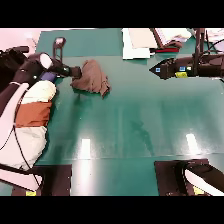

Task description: Fold the shirts.

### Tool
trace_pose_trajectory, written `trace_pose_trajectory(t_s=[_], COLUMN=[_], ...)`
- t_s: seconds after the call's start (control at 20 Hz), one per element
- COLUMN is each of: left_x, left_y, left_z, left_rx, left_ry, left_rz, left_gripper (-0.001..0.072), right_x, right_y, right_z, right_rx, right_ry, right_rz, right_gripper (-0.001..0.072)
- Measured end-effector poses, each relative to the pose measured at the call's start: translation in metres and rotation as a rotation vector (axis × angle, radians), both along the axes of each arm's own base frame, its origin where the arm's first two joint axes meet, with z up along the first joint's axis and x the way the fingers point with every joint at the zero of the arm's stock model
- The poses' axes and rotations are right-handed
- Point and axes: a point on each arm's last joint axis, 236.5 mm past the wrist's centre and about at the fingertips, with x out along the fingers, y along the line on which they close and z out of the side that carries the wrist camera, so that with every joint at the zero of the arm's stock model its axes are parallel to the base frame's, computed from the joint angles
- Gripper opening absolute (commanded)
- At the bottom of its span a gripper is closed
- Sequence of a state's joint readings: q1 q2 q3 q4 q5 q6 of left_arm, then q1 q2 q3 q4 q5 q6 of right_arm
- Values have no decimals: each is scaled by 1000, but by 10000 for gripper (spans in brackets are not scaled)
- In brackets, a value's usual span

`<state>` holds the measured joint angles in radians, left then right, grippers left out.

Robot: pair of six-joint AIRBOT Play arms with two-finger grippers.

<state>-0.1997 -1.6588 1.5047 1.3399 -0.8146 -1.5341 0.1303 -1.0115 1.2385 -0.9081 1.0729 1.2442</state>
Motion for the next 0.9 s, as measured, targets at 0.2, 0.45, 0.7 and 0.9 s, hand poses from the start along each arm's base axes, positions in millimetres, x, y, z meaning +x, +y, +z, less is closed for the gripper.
trace_pose_trajectory(t_s=[0.2, 0.45, 0.7, 0.9], left_x=[8, 20, 23, -39], left_y=[-5, -14, -18, -24], left_z=[-20, 19, 180, 340], left_rx=[-50, -88, -135, -187], left_ry=[30, -9, -295, -596], left_rz=[26, 10, -32, -87], left_gripper=[412, 23, 22, 21], right_x=[-1, -3, -7, -11], right_y=[0, 0, -7, -21], right_z=[0, 5, 66, 134], right_rx=[-1, 0, 15, 27], right_ry=[3, -9, -159, -318], right_rz=[2, 3, -16, -53], right_gripper=[15, 15, 15, 15])
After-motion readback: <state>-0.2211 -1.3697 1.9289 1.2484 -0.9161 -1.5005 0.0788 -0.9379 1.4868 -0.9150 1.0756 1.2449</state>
